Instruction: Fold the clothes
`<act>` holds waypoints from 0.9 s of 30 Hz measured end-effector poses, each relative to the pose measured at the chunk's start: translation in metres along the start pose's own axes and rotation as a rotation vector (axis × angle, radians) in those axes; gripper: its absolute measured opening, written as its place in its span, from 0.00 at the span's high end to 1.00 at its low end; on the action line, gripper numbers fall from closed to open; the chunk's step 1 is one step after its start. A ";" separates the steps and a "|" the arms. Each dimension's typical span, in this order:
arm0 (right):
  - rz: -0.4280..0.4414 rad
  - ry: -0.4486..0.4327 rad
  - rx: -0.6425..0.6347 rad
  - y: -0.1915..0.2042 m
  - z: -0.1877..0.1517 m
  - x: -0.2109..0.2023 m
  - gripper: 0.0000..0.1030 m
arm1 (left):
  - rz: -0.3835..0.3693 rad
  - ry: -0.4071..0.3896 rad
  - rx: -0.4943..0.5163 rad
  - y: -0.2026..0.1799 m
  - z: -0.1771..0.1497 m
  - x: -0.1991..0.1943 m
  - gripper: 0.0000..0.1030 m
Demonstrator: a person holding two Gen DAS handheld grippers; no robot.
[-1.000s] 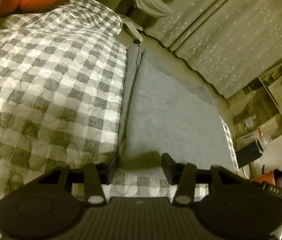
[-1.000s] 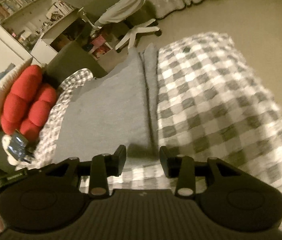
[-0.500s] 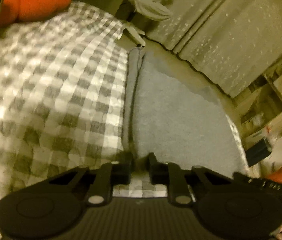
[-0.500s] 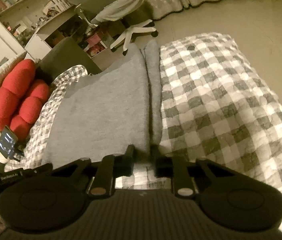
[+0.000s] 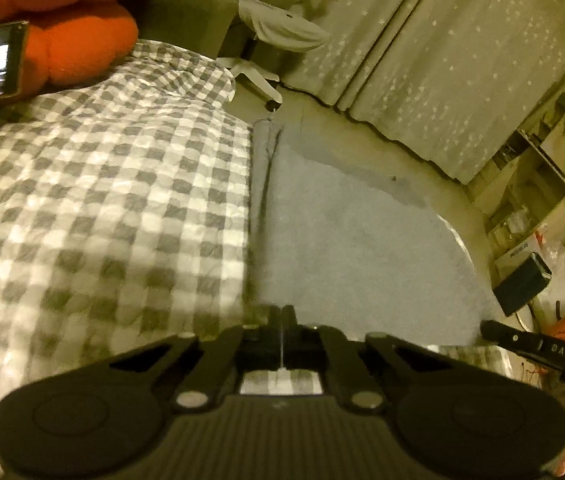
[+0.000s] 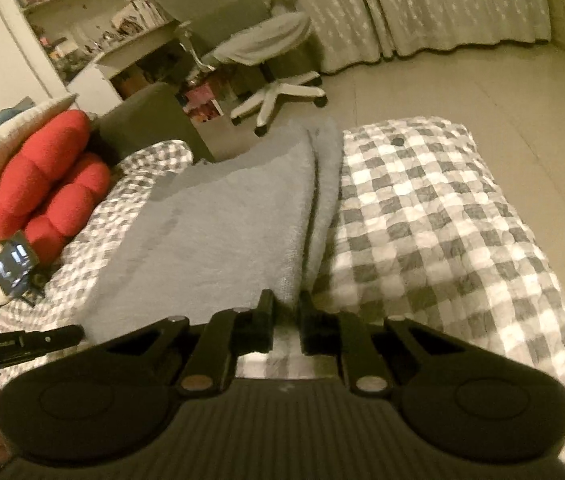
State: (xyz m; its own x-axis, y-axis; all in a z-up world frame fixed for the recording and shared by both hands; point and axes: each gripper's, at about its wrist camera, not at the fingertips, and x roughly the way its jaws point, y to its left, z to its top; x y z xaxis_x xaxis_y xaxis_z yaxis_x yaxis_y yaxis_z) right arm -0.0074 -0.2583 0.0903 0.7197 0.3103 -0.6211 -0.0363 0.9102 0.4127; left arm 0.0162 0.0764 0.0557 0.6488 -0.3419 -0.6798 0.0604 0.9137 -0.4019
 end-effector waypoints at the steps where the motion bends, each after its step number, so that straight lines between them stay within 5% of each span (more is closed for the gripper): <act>1: 0.007 -0.009 -0.001 0.002 -0.004 -0.006 0.88 | -0.003 -0.006 -0.001 0.001 -0.003 -0.004 1.00; 9: -0.011 -0.003 0.029 -0.004 -0.022 -0.012 0.84 | -0.038 -0.055 -0.046 0.020 -0.015 -0.025 0.98; 14: -0.002 -0.001 0.118 -0.022 -0.021 -0.013 0.81 | -0.035 -0.069 -0.105 0.033 -0.010 -0.014 0.65; 16: 0.047 0.012 0.177 -0.028 -0.023 -0.014 0.64 | -0.064 -0.067 -0.108 0.030 -0.007 -0.006 0.57; 18: 0.090 0.032 0.199 -0.027 -0.025 -0.011 0.58 | -0.088 -0.068 -0.104 0.025 -0.004 0.003 0.52; 26: 0.080 0.087 0.217 -0.020 -0.026 0.009 0.57 | -0.032 -0.044 -0.066 0.012 -0.003 0.050 0.52; 27: 0.080 0.077 0.215 -0.020 -0.026 0.009 0.57 | -0.025 -0.049 -0.049 0.010 -0.003 0.052 0.66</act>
State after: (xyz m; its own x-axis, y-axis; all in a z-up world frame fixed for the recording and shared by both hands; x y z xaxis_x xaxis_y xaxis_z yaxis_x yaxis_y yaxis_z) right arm -0.0181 -0.2670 0.0590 0.6648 0.4069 -0.6265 0.0632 0.8050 0.5899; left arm 0.0486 0.0670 0.0146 0.6839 -0.3520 -0.6390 0.0404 0.8928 -0.4486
